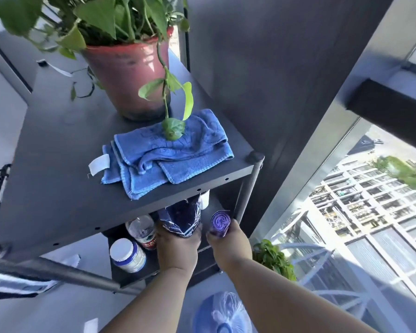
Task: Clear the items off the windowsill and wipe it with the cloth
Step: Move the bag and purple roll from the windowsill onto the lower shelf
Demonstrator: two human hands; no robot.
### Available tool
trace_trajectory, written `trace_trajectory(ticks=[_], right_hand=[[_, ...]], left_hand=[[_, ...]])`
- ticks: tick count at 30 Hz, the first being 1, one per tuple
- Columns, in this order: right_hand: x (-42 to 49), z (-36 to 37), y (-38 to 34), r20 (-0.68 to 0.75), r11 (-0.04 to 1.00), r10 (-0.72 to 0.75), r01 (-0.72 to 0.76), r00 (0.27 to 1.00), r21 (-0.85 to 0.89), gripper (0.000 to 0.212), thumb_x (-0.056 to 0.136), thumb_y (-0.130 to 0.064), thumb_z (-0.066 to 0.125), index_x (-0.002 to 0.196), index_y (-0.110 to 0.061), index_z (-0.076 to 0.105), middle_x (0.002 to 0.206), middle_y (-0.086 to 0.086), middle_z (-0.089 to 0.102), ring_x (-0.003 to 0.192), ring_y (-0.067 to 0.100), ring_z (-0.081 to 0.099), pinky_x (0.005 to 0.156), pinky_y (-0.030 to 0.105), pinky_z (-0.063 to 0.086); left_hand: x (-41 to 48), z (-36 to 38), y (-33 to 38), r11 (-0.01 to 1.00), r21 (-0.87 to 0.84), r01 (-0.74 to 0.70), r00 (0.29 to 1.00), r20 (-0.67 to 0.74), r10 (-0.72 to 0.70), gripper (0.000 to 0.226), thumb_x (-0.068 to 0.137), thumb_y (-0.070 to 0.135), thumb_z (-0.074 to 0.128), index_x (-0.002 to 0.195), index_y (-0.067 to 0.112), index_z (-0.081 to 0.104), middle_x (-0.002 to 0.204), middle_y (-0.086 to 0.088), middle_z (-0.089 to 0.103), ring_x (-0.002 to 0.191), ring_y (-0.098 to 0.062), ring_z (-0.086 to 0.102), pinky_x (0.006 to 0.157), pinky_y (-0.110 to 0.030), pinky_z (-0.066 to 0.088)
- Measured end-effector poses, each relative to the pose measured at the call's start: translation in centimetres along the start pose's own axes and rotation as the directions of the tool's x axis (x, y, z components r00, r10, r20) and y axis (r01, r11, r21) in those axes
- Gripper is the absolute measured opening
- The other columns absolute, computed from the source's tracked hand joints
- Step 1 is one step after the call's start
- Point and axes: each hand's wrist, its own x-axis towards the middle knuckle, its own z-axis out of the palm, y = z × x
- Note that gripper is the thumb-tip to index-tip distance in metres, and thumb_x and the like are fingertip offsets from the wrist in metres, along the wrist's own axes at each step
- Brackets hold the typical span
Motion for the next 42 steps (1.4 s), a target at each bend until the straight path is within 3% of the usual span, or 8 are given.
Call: trace_trajectory(ticks=[4, 8, 12, 20, 25, 30, 34, 42], right_hand=[[1.3, 0.9, 0.2, 0.024, 0.999, 0.033, -0.032, 0.999, -0.037, 0.042, 0.078, -0.057, 0.071, 0.104, -0.029, 0.054, 0.091, -0.006, 0.070, 0.065, 0.004, 0.057, 0.049, 0.020, 0.037], [2.5, 1.3, 0.2, 0.038, 0.996, 0.001, 0.003, 0.999, -0.089, 0.049, 0.082, -0.059, 0.071, 0.119, -0.029, 0.056, 0.093, -0.003, 0.069, 0.075, 0.021, 0.062, 0.061, 0.027, 0.045], [3.3, 1.8, 0.0, 0.021, 0.993, -0.052, 0.054, 0.998, -0.109, 0.053, 0.085, -0.055, 0.070, 0.131, -0.033, 0.054, 0.088, -0.009, 0.063, 0.082, 0.026, 0.062, 0.071, 0.028, 0.044], [3.7, 2.0, -0.2, 0.024, 0.991, -0.089, 0.091, 0.996, -0.095, 0.050, 0.087, -0.054, 0.070, 0.126, -0.029, 0.052, 0.082, -0.010, 0.063, 0.072, 0.022, 0.056, 0.066, 0.029, 0.043], [3.6, 1.7, -0.3, 0.056, 0.991, -0.083, 0.088, 0.995, -0.101, 0.054, 0.090, -0.054, 0.069, 0.130, -0.025, 0.048, 0.078, -0.012, 0.059, 0.069, 0.019, 0.057, 0.061, 0.027, 0.042], [2.9, 0.9, -0.7, 0.087, 0.990, -0.085, 0.094, 0.993, -0.102, 0.065, 0.089, -0.052, 0.070, 0.143, -0.026, 0.043, 0.107, 0.000, 0.072, 0.089, 0.026, 0.068, 0.071, 0.028, 0.045], [1.7, 0.2, -1.5, 0.082, 0.995, -0.065, 0.071, 0.995, -0.070, 0.067, 0.087, -0.053, 0.068, 0.144, -0.032, 0.041, 0.103, -0.002, 0.071, 0.081, 0.022, 0.062, 0.069, 0.029, 0.048], [-2.0, -1.9, -1.9, 0.103, 0.968, -0.158, 0.175, 0.982, -0.179, 0.081, 0.092, -0.049, 0.065, 0.157, -0.040, 0.018, 0.100, -0.006, 0.060, 0.076, 0.026, 0.060, 0.063, 0.029, 0.047]], left_hand=[[0.2, 0.8, -0.7, 1.000, 0.006, 0.013, 1.000, 0.028, -0.013, 0.100, 0.067, 0.022, 0.102, 0.137, -0.024, 0.049, 0.129, -0.039, 0.066, 0.119, -0.050, 0.067, 0.104, -0.041, 0.050], [0.5, 0.6, -0.4, 0.998, -0.014, 0.056, 0.996, 0.064, -0.055, 0.104, 0.072, 0.031, 0.099, 0.145, -0.017, 0.044, 0.140, -0.034, 0.062, 0.130, -0.045, 0.061, 0.114, -0.041, 0.045], [0.1, 0.3, -0.4, 0.999, -0.013, 0.052, 0.998, 0.031, -0.052, 0.088, 0.070, 0.026, 0.099, 0.138, -0.009, 0.055, 0.134, -0.026, 0.068, 0.126, -0.040, 0.064, 0.112, -0.047, 0.049], [0.3, 0.6, 0.8, 0.989, -0.059, 0.136, 0.991, 0.016, -0.135, 0.086, 0.074, 0.025, 0.098, 0.143, 0.000, 0.054, 0.141, -0.021, 0.065, 0.132, -0.036, 0.062, 0.115, -0.050, 0.047], [0.6, 0.5, 1.0, 0.974, -0.077, 0.213, 0.977, 0.041, -0.210, 0.086, 0.070, 0.022, 0.100, 0.140, 0.001, 0.054, 0.138, -0.019, 0.067, 0.126, -0.032, 0.065, 0.111, -0.038, 0.048], [-0.1, -0.4, 1.4, 0.966, -0.091, 0.240, 0.970, 0.044, -0.237, 0.086, 0.069, 0.023, 0.100, 0.138, 0.004, 0.053, 0.133, -0.016, 0.068, 0.119, -0.033, 0.068, 0.106, -0.037, 0.051], [-1.0, -1.6, 2.5, 0.984, -0.052, 0.170, 0.984, 0.053, -0.167, 0.098, 0.069, 0.029, 0.099, 0.149, 0.006, 0.047, 0.140, -0.016, 0.064, 0.127, -0.035, 0.064, 0.111, -0.051, 0.051], [-3.0, -5.8, 5.6, 0.998, -0.004, 0.063, 0.991, 0.116, -0.062, 0.120, 0.075, 0.027, 0.097, 0.167, 0.008, 0.022, 0.166, -0.017, 0.039, 0.153, -0.030, 0.043, 0.125, -0.052, 0.038]])
